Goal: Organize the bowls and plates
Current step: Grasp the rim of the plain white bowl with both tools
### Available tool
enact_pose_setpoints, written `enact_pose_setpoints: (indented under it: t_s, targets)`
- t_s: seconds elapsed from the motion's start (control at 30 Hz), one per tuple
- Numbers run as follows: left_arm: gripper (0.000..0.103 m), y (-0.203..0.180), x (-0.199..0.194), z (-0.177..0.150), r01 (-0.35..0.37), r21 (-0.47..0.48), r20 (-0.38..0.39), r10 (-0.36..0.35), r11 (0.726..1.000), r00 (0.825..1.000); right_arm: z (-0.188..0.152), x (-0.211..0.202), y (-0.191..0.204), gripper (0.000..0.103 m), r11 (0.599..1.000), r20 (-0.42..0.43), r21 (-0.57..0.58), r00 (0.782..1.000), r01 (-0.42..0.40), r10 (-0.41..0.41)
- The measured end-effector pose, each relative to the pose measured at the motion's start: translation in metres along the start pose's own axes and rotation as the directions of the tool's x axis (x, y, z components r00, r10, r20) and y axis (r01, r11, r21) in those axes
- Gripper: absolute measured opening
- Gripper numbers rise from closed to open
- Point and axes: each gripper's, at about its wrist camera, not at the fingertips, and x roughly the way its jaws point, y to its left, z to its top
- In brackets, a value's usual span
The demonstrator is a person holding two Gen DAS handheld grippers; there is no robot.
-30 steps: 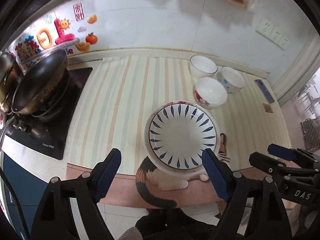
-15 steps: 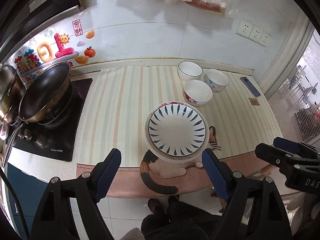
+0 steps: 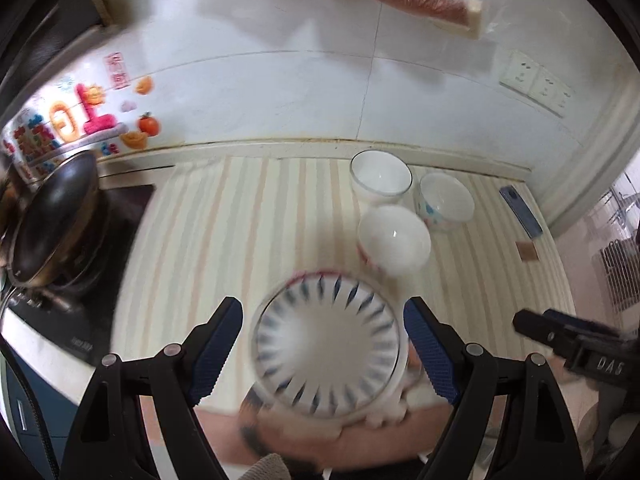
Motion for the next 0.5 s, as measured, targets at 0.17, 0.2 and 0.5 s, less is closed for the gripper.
enact_pose_setpoints:
  t_s: [0.17,0.2,0.5]
  targets:
    - [0.082,-0.02,0.105,0.046,-0.002,-0.009,-0.181,0.0,1.0,0.983,0.061,0.074,-0.035,0.084,0.999,-0.106,-0.008,0.994,-0.039,0.038]
    - [0.082,-0.023,0.122,0.05,-0.006,-0.015,-0.202,0.003,1.0,0.979,0.071,0.089,-0.039,0.084,0.999,-0.122,-0.014,0.991,-0.05,0.048]
    - [0.034,-0.036,0.232,0.063,0.005,-0.022,-0.34,-0.012,1.0,0.94,0.108,0.19,-0.056,0.07,0.992,-0.245,0.023,0.961,-0.123,0.125]
